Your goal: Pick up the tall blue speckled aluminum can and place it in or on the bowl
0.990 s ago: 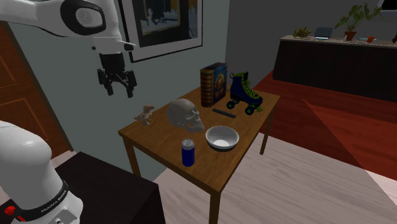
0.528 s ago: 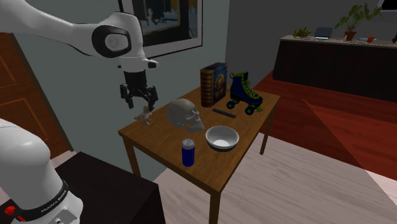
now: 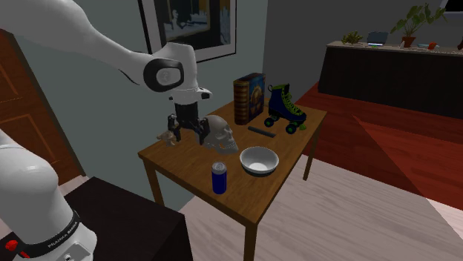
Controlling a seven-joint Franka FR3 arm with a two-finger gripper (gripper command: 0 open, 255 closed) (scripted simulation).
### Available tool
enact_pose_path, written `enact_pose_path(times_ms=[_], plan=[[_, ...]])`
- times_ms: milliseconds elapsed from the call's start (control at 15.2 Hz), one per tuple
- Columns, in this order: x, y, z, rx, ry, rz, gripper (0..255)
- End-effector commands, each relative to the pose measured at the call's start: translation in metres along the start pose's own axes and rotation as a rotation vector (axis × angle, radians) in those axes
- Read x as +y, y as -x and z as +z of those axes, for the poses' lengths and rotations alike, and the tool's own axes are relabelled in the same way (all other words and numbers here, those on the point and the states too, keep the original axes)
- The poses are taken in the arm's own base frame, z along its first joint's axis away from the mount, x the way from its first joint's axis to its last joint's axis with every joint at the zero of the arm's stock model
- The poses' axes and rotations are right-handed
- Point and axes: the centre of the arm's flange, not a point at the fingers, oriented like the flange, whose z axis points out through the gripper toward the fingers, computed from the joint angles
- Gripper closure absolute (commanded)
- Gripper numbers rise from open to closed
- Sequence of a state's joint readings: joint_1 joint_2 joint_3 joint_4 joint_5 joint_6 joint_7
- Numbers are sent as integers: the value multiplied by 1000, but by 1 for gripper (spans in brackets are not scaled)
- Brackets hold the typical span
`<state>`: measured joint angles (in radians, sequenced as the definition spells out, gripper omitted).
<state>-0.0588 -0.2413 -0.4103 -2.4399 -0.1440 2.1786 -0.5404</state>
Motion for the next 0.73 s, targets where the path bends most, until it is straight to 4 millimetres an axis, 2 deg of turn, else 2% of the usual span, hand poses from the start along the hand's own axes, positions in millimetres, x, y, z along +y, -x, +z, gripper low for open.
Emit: enact_pose_path(times_ms=[0,528,660], plan=[[19,-6,15,4,-1,-8,0],[97,-32,82,18,-12,-37,0],[103,-34,92,19,-13,-39,0]])
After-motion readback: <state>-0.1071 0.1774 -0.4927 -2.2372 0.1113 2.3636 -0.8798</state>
